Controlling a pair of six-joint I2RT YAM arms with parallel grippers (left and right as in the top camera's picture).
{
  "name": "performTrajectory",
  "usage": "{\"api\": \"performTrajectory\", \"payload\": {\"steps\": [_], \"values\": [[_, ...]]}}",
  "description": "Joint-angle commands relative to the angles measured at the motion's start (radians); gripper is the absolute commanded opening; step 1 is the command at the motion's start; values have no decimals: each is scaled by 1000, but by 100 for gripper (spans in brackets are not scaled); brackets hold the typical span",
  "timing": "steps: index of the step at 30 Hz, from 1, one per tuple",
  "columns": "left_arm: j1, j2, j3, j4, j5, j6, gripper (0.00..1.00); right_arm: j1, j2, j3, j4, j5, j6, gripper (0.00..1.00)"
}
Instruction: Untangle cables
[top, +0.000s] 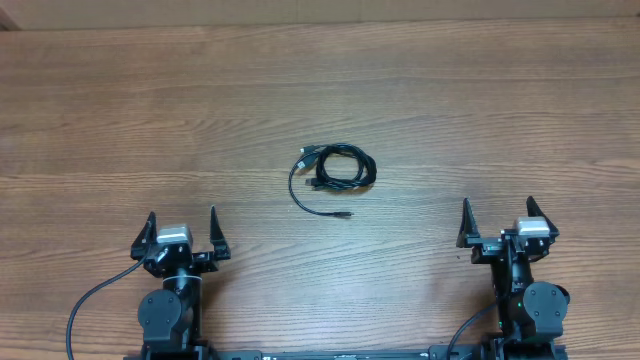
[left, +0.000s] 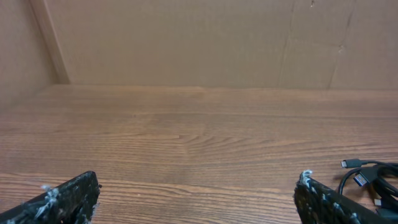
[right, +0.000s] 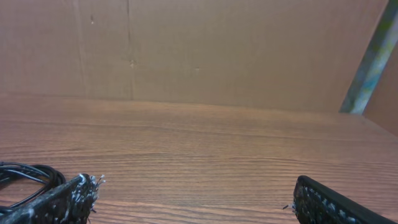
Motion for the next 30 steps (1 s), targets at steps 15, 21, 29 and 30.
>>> {"api": "performTrajectory", "payload": {"steps": [15, 21, 29, 30], "values": [[1, -4, -4, 1, 8, 16, 100, -4, -8, -11, 7, 13, -7, 100], [1, -4, -4, 39, -23, 27, 99, -4, -8, -11, 52, 12, 0, 100], [-2, -4, 43, 170, 106, 0, 99, -1, -8, 48, 150, -203, 68, 100], [-2, -4, 64, 169, 112, -22, 100, 2, -8, 69, 147, -218, 68, 100]]}}
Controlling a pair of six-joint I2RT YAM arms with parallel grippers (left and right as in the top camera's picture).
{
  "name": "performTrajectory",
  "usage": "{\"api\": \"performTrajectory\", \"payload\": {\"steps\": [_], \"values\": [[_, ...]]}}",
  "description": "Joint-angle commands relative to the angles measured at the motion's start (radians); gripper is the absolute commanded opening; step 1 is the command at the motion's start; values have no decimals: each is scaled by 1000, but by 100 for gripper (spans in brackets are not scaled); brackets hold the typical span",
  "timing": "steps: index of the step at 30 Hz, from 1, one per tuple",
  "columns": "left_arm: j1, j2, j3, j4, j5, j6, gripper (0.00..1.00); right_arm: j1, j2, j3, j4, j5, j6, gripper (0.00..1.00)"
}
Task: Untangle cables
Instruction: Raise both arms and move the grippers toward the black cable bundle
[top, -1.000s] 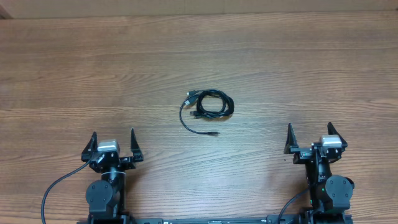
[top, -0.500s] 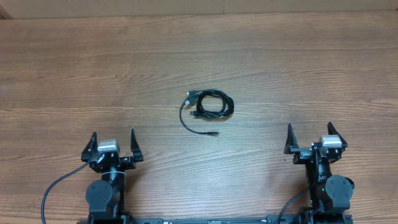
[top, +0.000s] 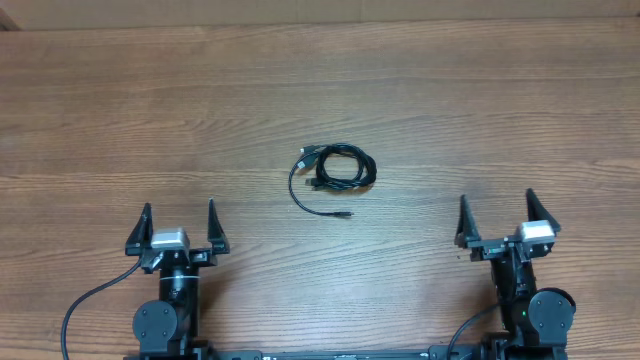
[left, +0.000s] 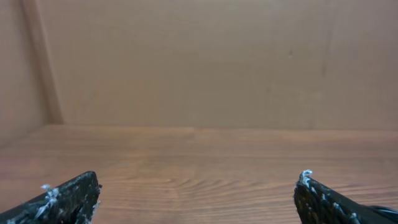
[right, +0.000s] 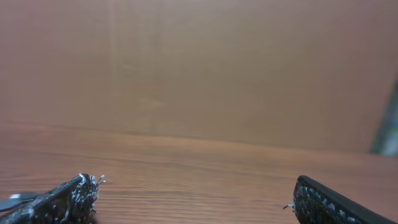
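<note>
A bundle of black cables (top: 335, 170) lies coiled at the middle of the wooden table (top: 480, 110), with one loose end curling toward the near side and plugs at its left. My left gripper (top: 178, 220) stands open near the front left, well short of the bundle. At the front right my right gripper (top: 495, 215) is open too, with nothing between its fingers. In the left wrist view the gripper (left: 198, 196) frames bare wood; the cables barely show at the lower right edge. The right wrist view shows its gripper (right: 196, 199) over blurred wood.
A brown cardboard wall (left: 199, 62) stands along the table's far edge. The arms' bases and their own black leads (top: 85, 305) sit at the near edge.
Both wrist cameras have tilted up, so the far wall fills more of each view and the cable bundle has dropped almost out of sight. In the overhead view both grippers have shifted slightly. The cables have not moved.
</note>
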Motion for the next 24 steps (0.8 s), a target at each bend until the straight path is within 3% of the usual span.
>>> {"api": "performTrajectory", "payload": {"steps": [1, 6, 12, 20, 24], "values": [[-2, -3, 88, 2, 58, -43, 100, 6, -8, 93, 2, -103, 35, 100], [-2, 34, 292, -77, 69, -113, 100, 8, 6, 288, -85, -100, 35, 100], [-2, 211, 600, -105, 239, -254, 100, 8, 187, 636, -283, -116, 41, 100], [-2, 597, 941, -331, 557, -373, 100, 8, 555, 1112, -764, -222, 112, 100], [-1, 746, 1036, -394, 842, -377, 100, 8, 706, 1282, -1039, -368, 111, 100]]}}
